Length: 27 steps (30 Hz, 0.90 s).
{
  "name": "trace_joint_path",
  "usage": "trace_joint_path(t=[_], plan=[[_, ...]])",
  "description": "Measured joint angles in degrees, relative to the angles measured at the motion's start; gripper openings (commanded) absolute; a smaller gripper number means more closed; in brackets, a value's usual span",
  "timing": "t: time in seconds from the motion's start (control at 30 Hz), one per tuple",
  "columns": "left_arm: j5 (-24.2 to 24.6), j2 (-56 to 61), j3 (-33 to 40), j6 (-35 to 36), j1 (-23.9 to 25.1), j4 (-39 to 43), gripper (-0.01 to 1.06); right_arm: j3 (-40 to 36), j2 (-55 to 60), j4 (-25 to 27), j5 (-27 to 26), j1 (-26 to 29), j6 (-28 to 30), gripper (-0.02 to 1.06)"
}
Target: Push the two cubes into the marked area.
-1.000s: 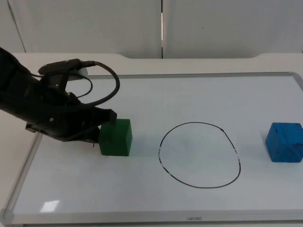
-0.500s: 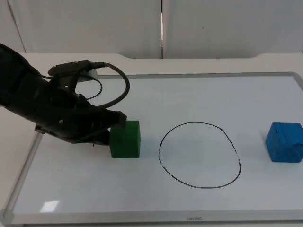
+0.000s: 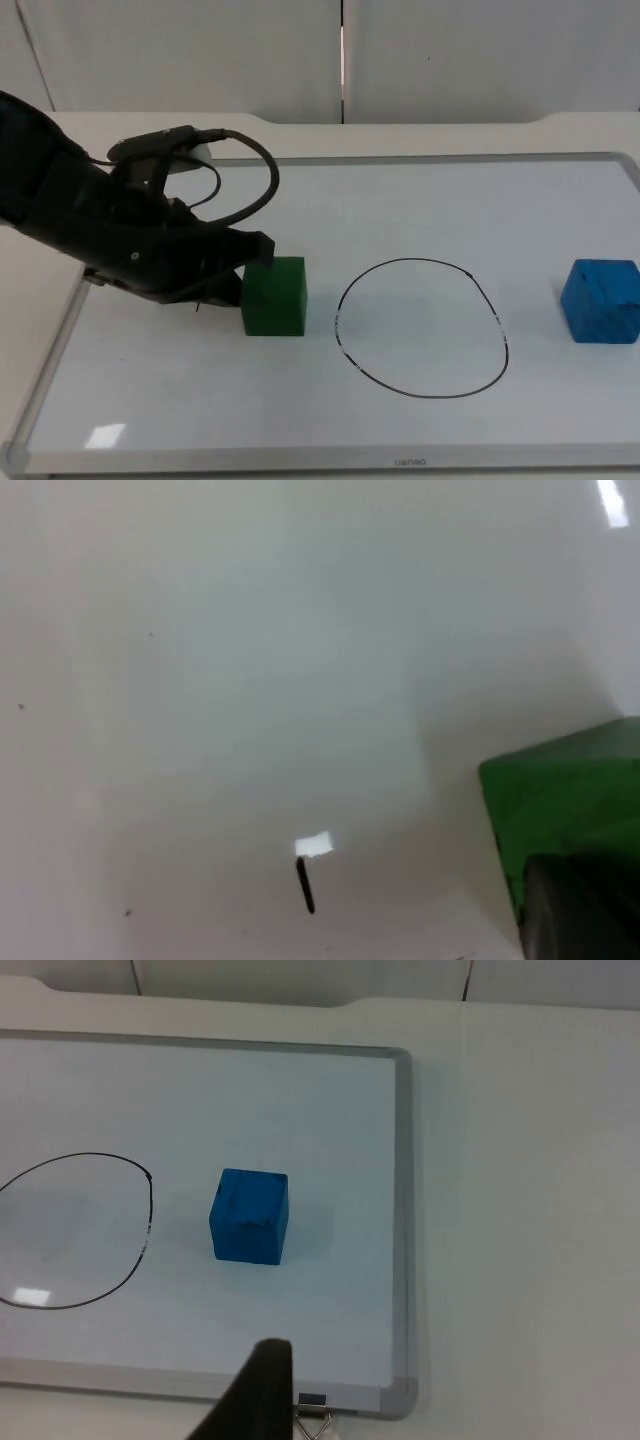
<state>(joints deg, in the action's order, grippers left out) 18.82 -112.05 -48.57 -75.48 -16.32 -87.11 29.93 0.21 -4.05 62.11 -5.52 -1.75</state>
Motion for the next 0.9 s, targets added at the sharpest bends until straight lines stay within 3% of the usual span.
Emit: trace_joint_path(t=[0.9], plan=[[-0.4,0.0,0.0,-3.5,-2.3,-3.3,0.0,0.0,0.0,0.0,0.0,0.0,0.1,1.05]])
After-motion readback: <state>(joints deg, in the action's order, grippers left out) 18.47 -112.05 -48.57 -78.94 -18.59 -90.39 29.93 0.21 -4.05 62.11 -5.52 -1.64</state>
